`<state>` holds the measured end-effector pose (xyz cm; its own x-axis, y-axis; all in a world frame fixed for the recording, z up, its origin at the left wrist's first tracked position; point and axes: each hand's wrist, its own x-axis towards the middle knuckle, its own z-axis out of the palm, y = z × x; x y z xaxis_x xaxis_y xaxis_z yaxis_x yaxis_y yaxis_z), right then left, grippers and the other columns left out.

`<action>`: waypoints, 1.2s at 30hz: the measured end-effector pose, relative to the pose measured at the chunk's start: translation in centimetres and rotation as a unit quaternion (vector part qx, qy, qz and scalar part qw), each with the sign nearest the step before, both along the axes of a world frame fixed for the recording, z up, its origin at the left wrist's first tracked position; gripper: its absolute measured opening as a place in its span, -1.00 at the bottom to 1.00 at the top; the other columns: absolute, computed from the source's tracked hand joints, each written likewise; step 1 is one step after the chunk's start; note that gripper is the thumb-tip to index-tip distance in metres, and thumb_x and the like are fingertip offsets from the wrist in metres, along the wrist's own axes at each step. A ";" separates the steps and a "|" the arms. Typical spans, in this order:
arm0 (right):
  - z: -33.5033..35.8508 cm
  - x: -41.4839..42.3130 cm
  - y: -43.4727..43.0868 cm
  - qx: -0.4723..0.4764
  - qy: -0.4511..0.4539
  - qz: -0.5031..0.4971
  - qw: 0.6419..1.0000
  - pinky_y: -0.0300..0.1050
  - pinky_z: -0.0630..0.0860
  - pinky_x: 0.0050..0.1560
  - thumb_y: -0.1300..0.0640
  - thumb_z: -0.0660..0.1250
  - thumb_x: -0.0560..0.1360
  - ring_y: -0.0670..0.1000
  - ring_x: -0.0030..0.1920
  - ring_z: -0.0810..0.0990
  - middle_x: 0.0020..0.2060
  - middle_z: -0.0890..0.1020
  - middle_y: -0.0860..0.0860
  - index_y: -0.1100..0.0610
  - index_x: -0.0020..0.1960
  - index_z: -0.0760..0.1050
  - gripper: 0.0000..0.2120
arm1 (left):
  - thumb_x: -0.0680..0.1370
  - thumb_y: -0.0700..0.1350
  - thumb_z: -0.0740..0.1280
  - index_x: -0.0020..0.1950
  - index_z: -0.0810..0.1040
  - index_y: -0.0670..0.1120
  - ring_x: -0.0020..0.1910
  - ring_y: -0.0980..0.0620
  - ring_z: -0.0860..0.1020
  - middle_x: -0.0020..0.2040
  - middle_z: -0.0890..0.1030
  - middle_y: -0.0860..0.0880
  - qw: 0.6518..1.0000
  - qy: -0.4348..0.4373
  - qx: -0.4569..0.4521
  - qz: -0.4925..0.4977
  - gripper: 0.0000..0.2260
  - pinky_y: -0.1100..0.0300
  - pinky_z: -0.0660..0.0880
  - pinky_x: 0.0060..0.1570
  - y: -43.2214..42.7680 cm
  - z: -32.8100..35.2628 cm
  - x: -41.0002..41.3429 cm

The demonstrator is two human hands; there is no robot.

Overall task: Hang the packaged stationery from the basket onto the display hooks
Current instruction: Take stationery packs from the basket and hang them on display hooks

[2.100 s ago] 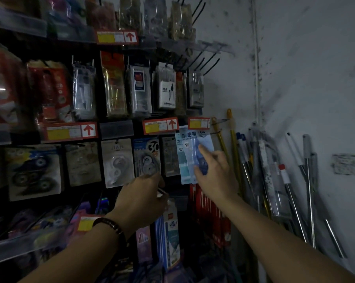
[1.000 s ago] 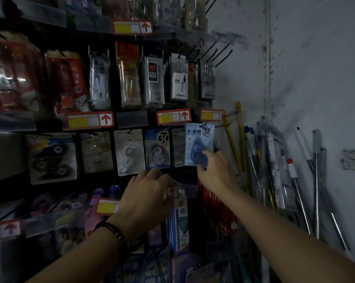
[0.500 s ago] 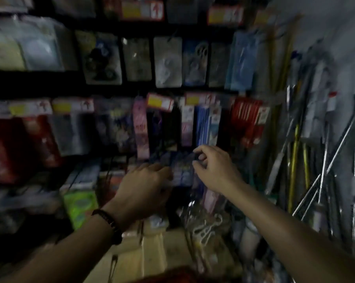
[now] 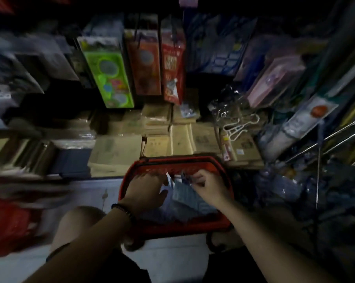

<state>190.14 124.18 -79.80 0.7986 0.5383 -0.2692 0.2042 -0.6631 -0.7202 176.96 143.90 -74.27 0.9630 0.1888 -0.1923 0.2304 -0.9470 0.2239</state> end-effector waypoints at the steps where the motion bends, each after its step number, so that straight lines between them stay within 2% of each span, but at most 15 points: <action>1: -2.0 -0.3 -0.4 -0.016 0.017 -0.021 0.999 -0.36 0.51 -0.13 0.16 0.53 0.51 -0.09 -0.05 0.69 -0.13 0.67 -0.13 0.06 0.08 0.63 -0.84 | 0.58 0.14 0.36 0.24 0.61 0.13 0.21 -0.04 0.64 0.24 0.66 0.06 1.000 0.014 -0.016 0.009 -0.74 0.07 0.58 0.17 0.1 -1.6 -0.2; 4: -7.6 -0.9 -1.6 -0.095 0.065 -0.061 0.992 -0.11 0.57 0.01 0.20 0.51 0.52 0.06 0.09 0.67 0.06 0.67 0.07 0.19 0.24 0.59 -0.69 | 0.61 0.09 0.35 0.25 0.60 0.09 0.20 -0.06 0.64 0.22 0.65 0.02 0.996 0.041 -0.076 0.030 -0.76 0.06 0.60 0.13 -0.1 -5.7 -0.1; 6: -10.2 -0.8 -2.0 -0.148 0.093 -0.059 0.983 -0.09 0.59 0.05 0.18 0.49 0.52 0.05 0.13 0.65 0.17 0.66 0.08 0.16 0.35 0.51 -0.57 | 0.62 0.02 0.36 0.26 0.61 0.04 0.19 -0.07 0.64 0.22 0.66 -0.01 0.988 0.049 -0.137 0.045 -0.77 0.10 0.57 0.09 -0.6 -7.7 0.3; 9: -12.9 -0.2 -1.7 -0.196 0.099 -0.076 0.973 0.02 0.64 0.15 0.12 0.53 0.48 0.11 0.19 0.66 0.22 0.64 0.10 0.14 0.38 0.47 -0.49 | 0.62 -0.05 0.37 0.25 0.64 0.00 0.25 -0.06 0.60 0.23 0.65 -0.03 0.974 0.052 -0.211 0.061 -0.79 0.03 0.56 0.24 -1.0 -9.7 1.1; 13: -15.4 -0.2 -0.9 -0.219 0.063 -0.085 0.970 0.03 0.57 0.27 0.04 0.51 0.52 0.13 0.27 0.61 0.26 0.62 0.12 0.15 0.38 0.49 -0.51 | 0.64 -0.08 0.36 0.26 0.63 0.00 0.24 -0.06 0.59 0.25 0.63 0.00 0.962 0.065 -0.252 0.077 -0.80 -0.04 0.59 0.23 -1.1 -11.1 2.0; 18: -17.9 -1.0 -1.9 -0.225 0.052 -0.053 0.972 0.11 0.45 0.42 0.17 0.24 0.69 0.25 0.43 0.50 0.41 0.51 0.24 0.25 0.50 0.37 -0.59 | 0.63 -0.09 0.38 0.26 0.63 -0.03 0.26 -0.07 0.58 0.25 0.62 -0.02 0.966 0.078 -0.241 0.061 -0.80 -0.03 0.59 0.23 -0.4 -12.1 3.2; 21: -18.3 -1.2 -2.0 -0.229 0.009 -0.065 0.971 0.05 0.41 0.48 0.17 0.20 0.71 0.13 0.46 0.48 0.44 0.50 0.12 0.12 0.53 0.35 -0.61 | 0.64 -0.10 0.39 0.30 0.61 -0.04 0.32 -0.01 0.53 0.33 0.58 0.00 0.967 0.054 -0.244 0.051 -0.76 0.01 0.57 0.30 -0.3 -12.6 3.4; 23: -18.1 -1.5 -1.6 -0.216 0.008 -0.078 0.973 0.03 0.40 0.49 0.23 0.17 0.70 0.10 0.46 0.47 0.46 0.49 0.10 0.09 0.54 0.32 -0.59 | 0.64 -0.09 0.40 0.32 0.60 -0.07 0.33 -0.03 0.53 0.34 0.59 -0.03 0.967 0.051 -0.245 0.037 -0.75 0.03 0.53 0.35 -0.3 -12.7 3.5; 25: -17.5 -1.8 -1.3 -0.210 -0.008 -0.068 0.975 0.00 0.45 0.45 0.28 0.16 0.68 0.10 0.45 0.48 0.46 0.49 0.10 0.05 0.56 0.30 -0.54 | 0.62 -0.12 0.42 0.20 0.65 -0.14 0.28 -0.08 0.55 0.24 0.63 -0.10 0.970 0.024 -0.239 0.024 -0.81 0.00 0.49 0.37 -0.3 -12.9 3.7; 27: -16.6 -2.1 -0.9 -0.186 -0.032 -0.065 0.980 -0.04 0.45 0.42 0.32 0.18 0.65 0.09 0.43 0.50 0.44 0.51 0.07 0.02 0.59 0.31 -0.46 | 0.63 -0.12 0.42 0.15 0.67 -0.19 0.21 -0.15 0.60 0.16 0.67 -0.15 0.965 0.038 -0.253 0.063 -0.83 -0.02 0.53 0.27 -0.5 -13.0 4.0; 28: -16.0 -2.3 -0.7 -0.170 -0.042 -0.062 0.983 -0.08 0.42 0.42 0.35 0.19 0.63 0.07 0.44 0.49 0.44 0.52 0.06 0.00 0.61 0.31 -0.41 | 0.65 -0.08 0.40 0.20 0.64 -0.19 0.20 -0.18 0.62 0.16 0.67 -0.17 0.956 0.055 -0.266 0.108 -0.79 -0.02 0.56 0.23 -0.5 -13.0 4.2; 31: -13.7 -2.6 -0.3 -0.075 -0.070 -0.058 0.993 -0.22 0.33 0.45 0.45 0.17 0.61 0.05 0.45 0.49 0.43 0.56 0.04 0.04 0.57 0.42 -0.39 | 0.70 0.15 0.30 0.38 0.49 -0.11 0.17 -0.17 0.66 0.20 0.67 -0.15 0.887 0.052 -0.366 0.277 -0.60 -0.15 0.61 0.23 0.0 -12.3 4.4; 33: -12.2 -2.7 -0.1 0.006 -0.106 -0.050 0.993 -0.09 0.38 0.51 0.47 0.21 0.61 0.06 0.46 0.49 0.43 0.56 0.07 0.11 0.49 0.53 -0.47 | 0.69 0.24 0.28 0.42 0.46 -0.06 0.22 -0.12 0.64 0.27 0.63 -0.10 0.842 -0.025 -0.417 0.340 -0.55 -0.20 0.59 0.27 0.9 -11.7 4.3; 34: -11.5 -2.7 -0.1 0.042 -0.123 -0.045 0.991 -0.02 0.42 0.50 0.46 0.23 0.61 0.07 0.47 0.49 0.43 0.55 0.09 0.14 0.45 0.57 -0.51 | 0.68 0.25 0.30 0.43 0.48 -0.04 0.27 -0.11 0.61 0.31 0.62 -0.07 0.834 -0.050 -0.419 0.355 -0.53 -0.19 0.56 0.32 1.5 -11.5 4.2; 36: -10.5 -2.7 -0.2 0.117 -0.127 -0.040 0.984 -0.04 0.46 0.47 0.48 0.27 0.59 0.02 0.46 0.50 0.42 0.56 0.06 0.16 0.39 0.62 -0.55 | 0.64 0.26 0.36 0.43 0.54 -0.03 0.27 -0.12 0.62 0.32 0.64 -0.07 0.831 -0.037 -0.419 0.365 -0.51 -0.19 0.56 0.33 2.4 -11.5 3.4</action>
<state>187.46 123.97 -90.32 0.8660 0.4953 0.0686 0.3516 -0.5056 -0.7879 180.40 146.31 -85.74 0.6656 0.5569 -0.4968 0.6315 -0.0655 0.7726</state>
